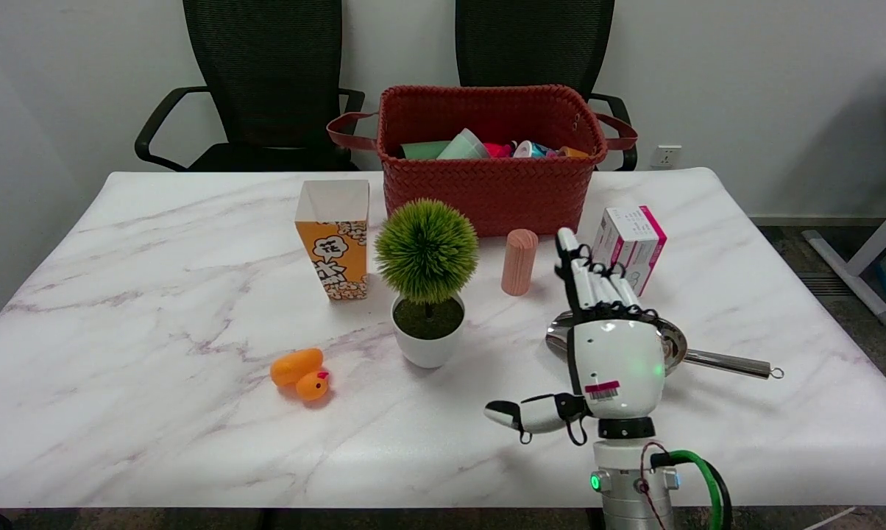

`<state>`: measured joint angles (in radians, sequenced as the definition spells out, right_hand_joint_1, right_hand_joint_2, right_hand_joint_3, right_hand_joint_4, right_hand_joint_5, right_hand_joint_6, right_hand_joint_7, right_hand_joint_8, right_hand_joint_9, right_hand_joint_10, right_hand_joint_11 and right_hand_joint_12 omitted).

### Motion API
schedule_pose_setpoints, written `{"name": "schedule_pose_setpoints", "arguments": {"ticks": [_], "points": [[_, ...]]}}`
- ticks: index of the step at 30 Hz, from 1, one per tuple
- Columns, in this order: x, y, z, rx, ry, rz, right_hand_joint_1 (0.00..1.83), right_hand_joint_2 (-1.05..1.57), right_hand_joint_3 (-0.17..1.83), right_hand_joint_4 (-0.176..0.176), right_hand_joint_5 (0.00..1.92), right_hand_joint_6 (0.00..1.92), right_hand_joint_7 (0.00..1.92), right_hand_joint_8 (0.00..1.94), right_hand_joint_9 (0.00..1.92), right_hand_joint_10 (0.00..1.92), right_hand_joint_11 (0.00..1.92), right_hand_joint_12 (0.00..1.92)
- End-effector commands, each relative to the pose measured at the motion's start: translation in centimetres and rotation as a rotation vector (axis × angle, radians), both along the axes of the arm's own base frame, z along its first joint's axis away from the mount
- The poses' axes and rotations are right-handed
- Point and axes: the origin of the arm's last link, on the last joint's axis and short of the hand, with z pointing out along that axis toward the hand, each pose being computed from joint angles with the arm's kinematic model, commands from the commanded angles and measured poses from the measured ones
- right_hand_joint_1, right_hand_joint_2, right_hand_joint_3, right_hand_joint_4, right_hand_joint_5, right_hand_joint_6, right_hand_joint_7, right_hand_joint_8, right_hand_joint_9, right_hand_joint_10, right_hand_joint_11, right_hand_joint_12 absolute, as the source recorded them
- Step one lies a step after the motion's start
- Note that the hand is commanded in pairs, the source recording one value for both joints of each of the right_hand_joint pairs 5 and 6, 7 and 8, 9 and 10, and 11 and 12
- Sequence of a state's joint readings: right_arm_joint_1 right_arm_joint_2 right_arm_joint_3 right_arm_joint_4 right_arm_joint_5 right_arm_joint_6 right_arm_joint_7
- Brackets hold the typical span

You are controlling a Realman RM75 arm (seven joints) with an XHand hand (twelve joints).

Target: Pick up the white paper box.

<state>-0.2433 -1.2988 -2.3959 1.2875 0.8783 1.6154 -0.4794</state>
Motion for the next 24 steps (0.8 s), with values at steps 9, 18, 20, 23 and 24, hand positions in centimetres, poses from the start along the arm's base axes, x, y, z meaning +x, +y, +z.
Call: {"name": "schedule_pose_setpoints", "arguments": {"ticks": [9, 18, 20, 23, 24], "points": [[2.7, -0.6, 2.3, -0.139, -0.234, 0.162, 1.02, -0.24, -0.12, 0.000, 0.07, 0.07, 0.31, 0.31, 0.40, 0.40, 0.27, 0.27], [3.8, -2.2, 3.5, -0.157, -0.388, 0.221, 1.00, -0.20, -0.17, 0.000, 0.00, 0.00, 0.22, 0.22, 0.33, 0.33, 0.19, 0.19], [4.2, -2.7, 3.6, -0.160, -0.409, 0.230, 1.00, -0.20, -0.17, 0.000, 0.00, 0.00, 0.21, 0.21, 0.33, 0.33, 0.19, 0.19], [4.6, -3.4, 4.0, -0.167, -0.434, 0.228, 1.00, -0.20, -0.17, 0.000, 0.00, 0.00, 0.21, 0.21, 0.35, 0.35, 0.22, 0.22], [4.7, -3.6, 4.2, -0.172, -0.447, 0.226, 1.00, -0.20, -0.17, 0.000, 0.00, 0.00, 0.20, 0.20, 0.35, 0.35, 0.23, 0.23]]}}
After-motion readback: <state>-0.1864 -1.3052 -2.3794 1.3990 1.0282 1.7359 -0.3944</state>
